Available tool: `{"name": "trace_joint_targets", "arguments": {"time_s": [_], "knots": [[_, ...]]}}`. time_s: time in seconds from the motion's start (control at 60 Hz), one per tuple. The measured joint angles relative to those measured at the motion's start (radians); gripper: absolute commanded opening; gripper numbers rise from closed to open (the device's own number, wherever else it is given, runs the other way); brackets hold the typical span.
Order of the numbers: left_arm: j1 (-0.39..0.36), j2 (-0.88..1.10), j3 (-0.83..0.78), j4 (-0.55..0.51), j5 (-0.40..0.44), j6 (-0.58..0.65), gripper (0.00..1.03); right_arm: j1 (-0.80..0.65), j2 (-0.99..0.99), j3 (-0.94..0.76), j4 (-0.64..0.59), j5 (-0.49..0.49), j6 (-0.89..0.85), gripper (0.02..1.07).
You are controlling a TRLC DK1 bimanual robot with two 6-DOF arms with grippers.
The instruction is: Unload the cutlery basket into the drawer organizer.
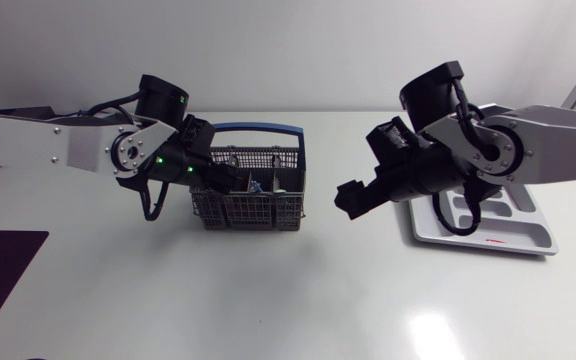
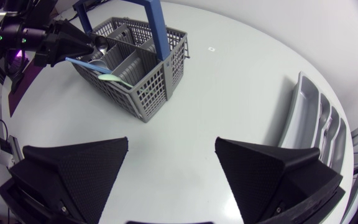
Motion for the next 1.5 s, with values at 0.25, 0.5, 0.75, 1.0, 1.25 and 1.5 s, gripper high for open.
{"name": "trace_joint_targets", "arguments": {"time_s": [0.25, 0.5, 0.75, 1.0, 1.25, 1.5], "knots": [[-0.030, 0.029, 0.011, 0.060, -0.043, 0.010, 0.36, 0.001, 0.000, 0.000, 0.000, 0.000, -0.005, 1.03], [-0.043, 0.056, 0.011, 0.096, -0.082, 0.015, 0.26, 0.001, 0.000, -0.001, 0.003, 0.000, -0.011, 1.03], [-0.064, 0.071, 0.011, 0.124, -0.132, 0.029, 0.04, 0.001, 0.000, -0.008, 0.004, 0.000, -0.012, 1.03], [-0.097, 0.040, -0.039, 0.177, -0.225, 0.066, 0.04, 0.001, -0.002, -0.032, 0.006, 0.000, -0.027, 1.03], [-0.225, -0.165, -0.217, 0.376, -0.414, 0.175, 0.04, 0.005, -0.039, -0.054, 0.008, 0.000, -0.035, 1.03], [-0.348, -0.350, -0.318, 0.487, -0.564, 0.330, 0.04, 0.041, -0.124, -0.091, 0.034, 0.001, -0.057, 1.03]]}}
